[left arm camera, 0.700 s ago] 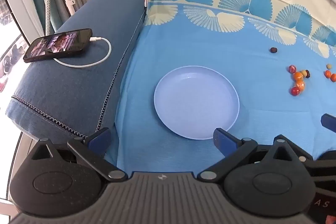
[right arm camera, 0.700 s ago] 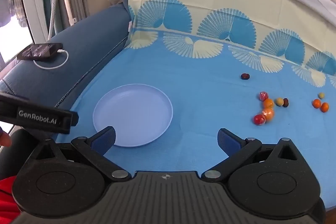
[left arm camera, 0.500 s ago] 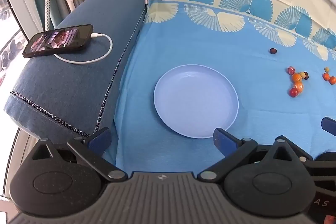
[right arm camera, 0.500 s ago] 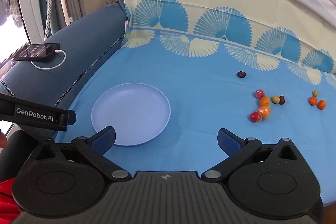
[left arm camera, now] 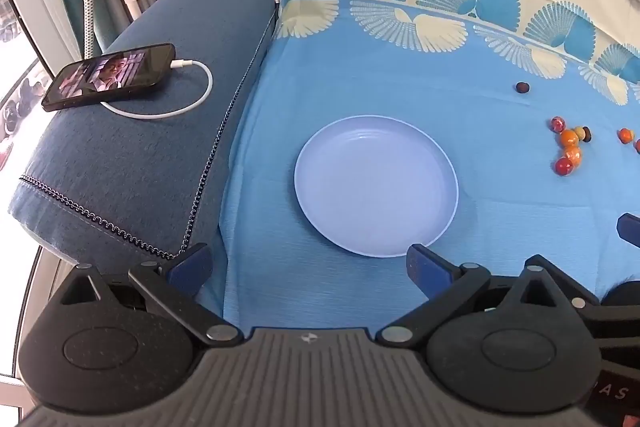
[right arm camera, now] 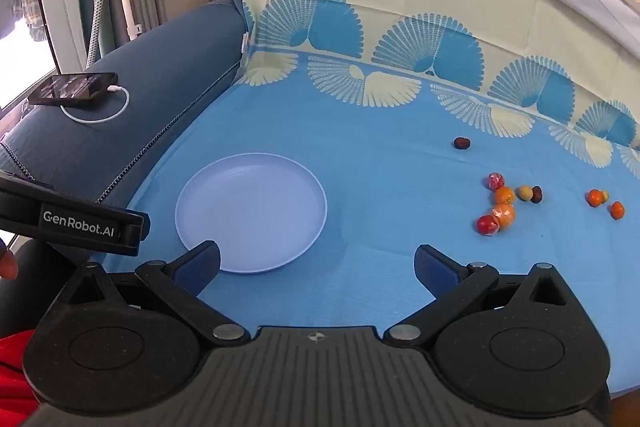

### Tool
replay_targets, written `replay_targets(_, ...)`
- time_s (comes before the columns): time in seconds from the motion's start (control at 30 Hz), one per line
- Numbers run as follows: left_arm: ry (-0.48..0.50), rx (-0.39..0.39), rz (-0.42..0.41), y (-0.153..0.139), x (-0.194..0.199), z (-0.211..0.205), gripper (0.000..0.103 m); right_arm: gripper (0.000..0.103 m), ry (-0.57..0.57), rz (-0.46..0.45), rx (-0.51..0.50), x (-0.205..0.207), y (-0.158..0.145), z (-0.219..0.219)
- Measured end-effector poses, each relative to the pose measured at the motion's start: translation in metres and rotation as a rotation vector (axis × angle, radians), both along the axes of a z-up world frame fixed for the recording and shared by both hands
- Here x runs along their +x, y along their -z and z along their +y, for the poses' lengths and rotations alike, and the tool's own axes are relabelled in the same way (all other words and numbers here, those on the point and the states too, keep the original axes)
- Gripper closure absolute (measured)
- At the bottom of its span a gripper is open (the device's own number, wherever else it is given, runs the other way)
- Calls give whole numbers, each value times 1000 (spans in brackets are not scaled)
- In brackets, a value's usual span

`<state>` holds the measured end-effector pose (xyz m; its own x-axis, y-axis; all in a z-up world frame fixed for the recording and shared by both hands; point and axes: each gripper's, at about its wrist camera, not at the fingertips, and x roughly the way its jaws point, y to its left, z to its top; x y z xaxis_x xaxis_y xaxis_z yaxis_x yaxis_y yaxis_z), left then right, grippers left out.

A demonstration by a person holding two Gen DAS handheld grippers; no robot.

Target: Organize fruits

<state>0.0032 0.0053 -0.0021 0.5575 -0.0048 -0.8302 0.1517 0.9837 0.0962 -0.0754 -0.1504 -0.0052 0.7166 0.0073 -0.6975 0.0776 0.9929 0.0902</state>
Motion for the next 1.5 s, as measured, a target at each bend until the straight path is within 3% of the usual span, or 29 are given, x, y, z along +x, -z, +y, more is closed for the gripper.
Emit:
replay_targets(0.67,18,66,-24,-10,-9,-10,0,0,-7,-5,-6,4,-3,8)
replay_targets(1.5,19,68,-17,-8,-8,-9,0,0,-3,8,16,4,0,10)
